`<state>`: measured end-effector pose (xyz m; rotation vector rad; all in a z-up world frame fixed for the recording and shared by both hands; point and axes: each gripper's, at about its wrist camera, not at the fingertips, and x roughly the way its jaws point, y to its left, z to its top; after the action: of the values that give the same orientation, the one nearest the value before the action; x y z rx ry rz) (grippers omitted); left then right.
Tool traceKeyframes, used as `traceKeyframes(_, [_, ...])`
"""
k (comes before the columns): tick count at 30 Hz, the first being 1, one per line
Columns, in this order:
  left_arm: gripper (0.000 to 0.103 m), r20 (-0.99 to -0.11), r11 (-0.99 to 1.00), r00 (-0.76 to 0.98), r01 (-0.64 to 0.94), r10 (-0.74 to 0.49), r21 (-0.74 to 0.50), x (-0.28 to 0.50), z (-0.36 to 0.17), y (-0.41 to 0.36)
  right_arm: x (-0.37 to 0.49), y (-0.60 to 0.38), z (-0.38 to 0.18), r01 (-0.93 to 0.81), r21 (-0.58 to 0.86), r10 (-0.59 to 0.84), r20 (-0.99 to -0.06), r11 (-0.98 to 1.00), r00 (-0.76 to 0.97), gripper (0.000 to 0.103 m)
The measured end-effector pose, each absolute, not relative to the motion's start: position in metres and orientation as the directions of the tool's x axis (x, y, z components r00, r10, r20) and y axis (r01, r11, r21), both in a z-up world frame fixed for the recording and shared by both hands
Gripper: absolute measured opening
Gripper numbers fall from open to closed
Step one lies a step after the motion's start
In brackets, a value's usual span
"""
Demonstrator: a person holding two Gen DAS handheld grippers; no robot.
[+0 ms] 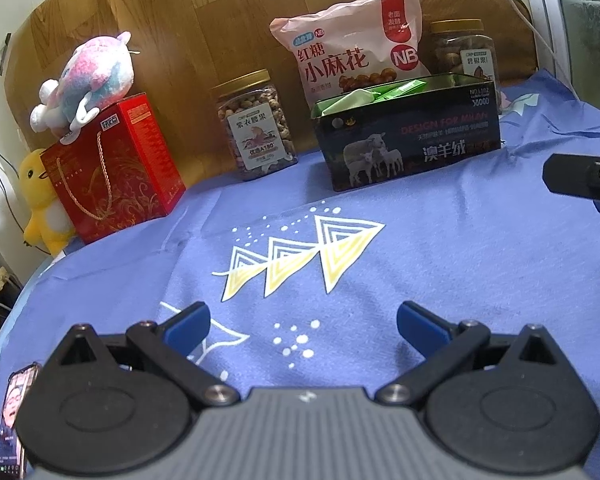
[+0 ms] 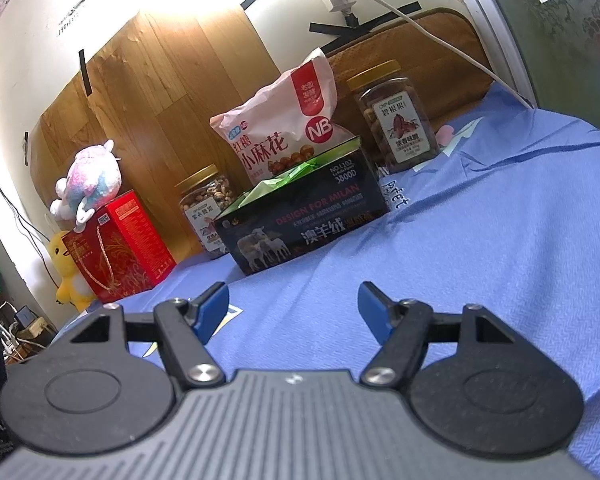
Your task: Organize snacks
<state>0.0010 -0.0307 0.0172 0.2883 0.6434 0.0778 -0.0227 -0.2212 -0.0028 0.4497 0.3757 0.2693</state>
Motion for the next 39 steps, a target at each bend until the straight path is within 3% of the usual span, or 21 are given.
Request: traceKeyframes(39, [0.103,-0.579,0.931,0.795,0.052,0.182,0.362,0.012,0.01,-0.053,-0.024,-0.227,-0.006,-0.103,0.518,0.292,-0.297,0.849,0.909,0.074])
